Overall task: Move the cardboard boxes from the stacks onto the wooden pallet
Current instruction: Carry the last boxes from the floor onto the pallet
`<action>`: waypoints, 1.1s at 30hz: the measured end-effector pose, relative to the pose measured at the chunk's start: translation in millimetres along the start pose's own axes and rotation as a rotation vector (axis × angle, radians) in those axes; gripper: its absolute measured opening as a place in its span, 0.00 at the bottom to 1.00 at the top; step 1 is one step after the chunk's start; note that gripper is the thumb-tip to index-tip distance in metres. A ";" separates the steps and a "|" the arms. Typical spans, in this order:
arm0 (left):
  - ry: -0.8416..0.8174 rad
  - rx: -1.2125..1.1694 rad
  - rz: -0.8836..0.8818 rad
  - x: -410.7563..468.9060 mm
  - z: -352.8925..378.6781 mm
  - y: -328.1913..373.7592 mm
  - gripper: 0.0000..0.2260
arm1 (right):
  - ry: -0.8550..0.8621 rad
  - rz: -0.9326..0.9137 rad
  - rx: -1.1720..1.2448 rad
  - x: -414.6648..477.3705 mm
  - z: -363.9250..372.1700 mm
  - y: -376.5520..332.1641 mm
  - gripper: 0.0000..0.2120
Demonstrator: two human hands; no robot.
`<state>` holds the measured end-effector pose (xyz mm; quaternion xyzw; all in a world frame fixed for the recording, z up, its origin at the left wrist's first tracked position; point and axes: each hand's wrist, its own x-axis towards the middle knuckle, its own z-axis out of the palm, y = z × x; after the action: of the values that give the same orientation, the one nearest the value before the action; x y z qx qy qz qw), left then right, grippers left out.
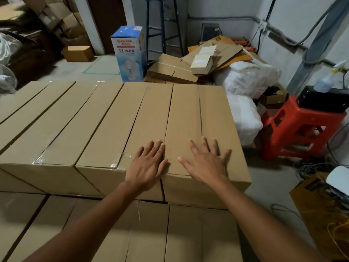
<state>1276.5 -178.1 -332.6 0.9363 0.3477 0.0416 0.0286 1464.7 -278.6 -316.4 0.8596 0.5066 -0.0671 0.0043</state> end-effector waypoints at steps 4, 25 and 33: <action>0.048 -0.021 -0.034 0.9 7.4 1.9 0.32 | 0.016 0.009 -0.024 5.3 4.8 3.2 0.41; 0.105 0.083 -0.245 -67.1 -71.6 -176.6 0.38 | 0.039 -0.246 0.114 -21.3 -11.4 -189.3 0.43; 0.034 0.036 -0.273 -88.4 -23.2 -239.3 0.39 | 0.127 -0.168 -0.104 -10.9 35.4 -231.2 0.46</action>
<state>1052.3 -54.2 -334.4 0.8799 0.4727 0.0469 0.0116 1254.1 -178.2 -336.2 0.8152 0.5789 0.0138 0.0111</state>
